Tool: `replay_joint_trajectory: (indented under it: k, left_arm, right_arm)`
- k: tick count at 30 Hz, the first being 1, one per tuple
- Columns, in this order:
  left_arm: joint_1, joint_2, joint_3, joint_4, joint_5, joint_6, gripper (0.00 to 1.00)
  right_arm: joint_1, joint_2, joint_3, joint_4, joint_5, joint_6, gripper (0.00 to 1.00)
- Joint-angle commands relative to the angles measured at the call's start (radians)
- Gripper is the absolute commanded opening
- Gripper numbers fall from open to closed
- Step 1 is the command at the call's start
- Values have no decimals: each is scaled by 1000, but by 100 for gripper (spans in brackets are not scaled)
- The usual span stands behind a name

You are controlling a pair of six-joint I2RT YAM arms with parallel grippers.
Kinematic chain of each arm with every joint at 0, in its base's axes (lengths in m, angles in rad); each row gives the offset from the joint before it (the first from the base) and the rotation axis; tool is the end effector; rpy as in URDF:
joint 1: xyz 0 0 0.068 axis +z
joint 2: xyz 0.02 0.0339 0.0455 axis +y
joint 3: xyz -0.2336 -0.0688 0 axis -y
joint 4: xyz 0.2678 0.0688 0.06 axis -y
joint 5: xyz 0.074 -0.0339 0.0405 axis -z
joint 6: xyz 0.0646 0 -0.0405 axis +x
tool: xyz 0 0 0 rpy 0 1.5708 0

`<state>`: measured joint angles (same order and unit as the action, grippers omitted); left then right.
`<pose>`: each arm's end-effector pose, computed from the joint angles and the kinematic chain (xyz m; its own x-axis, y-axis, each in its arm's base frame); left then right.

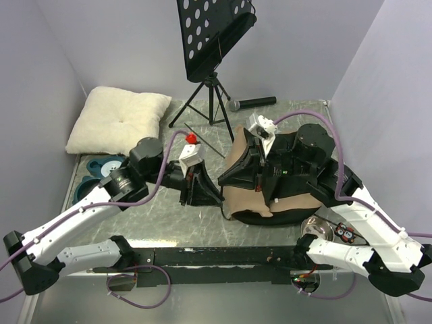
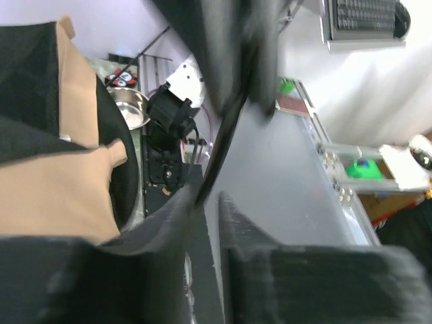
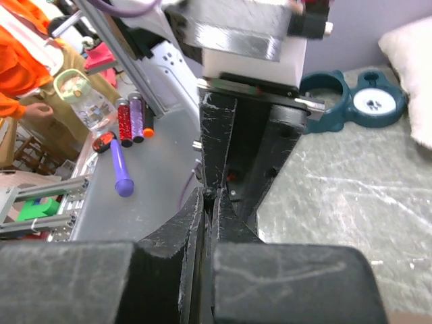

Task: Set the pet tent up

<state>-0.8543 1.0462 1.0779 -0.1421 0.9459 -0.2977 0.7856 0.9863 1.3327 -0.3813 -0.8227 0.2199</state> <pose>0.1443 -0.2455 0.3718 -0.3539 0.1450 -0.9240 0.9066 -0.1895 -0.3770 0.1365 0.2036 0.4516 -0.2420 -0.0322 -0.9697 -0.9695 -0.0309 0.2430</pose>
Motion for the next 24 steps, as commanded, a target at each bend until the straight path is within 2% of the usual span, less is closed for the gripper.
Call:
replay_joint_trajectory:
  k: [1,4,5,7,9,10,17,24]
  left_arm:
    - [9,-89,-88,183,-85,-104,35]
    - [11,-109,-124,300,-113,-145,44]
    - [11,-109,-133,326,-121,-155,53]
    - [11,-107,-153,406,-147,-190,63]
    - [9,-109,-177,504,-174,-219,70]
    - [11,-112,-194,560,-180,-228,71]
    - [9,-54,-210,777,-159,-297,65]
    - [9,9,-208,907,-118,-403,48]
  right_arm:
    - [-19,-37,-21,76,-15,61,0]
    - [-19,-37,-27,90,-26,68,0]
    - [-19,-35,-27,94,-27,70,0]
    - [-19,-34,-32,105,-36,73,0]
    - [-19,-32,-35,111,-39,79,0]
    - [-19,-31,-35,110,-39,76,0]
    - [-19,-28,-32,110,-41,76,0]
    - [-20,-32,-40,114,-38,72,0]
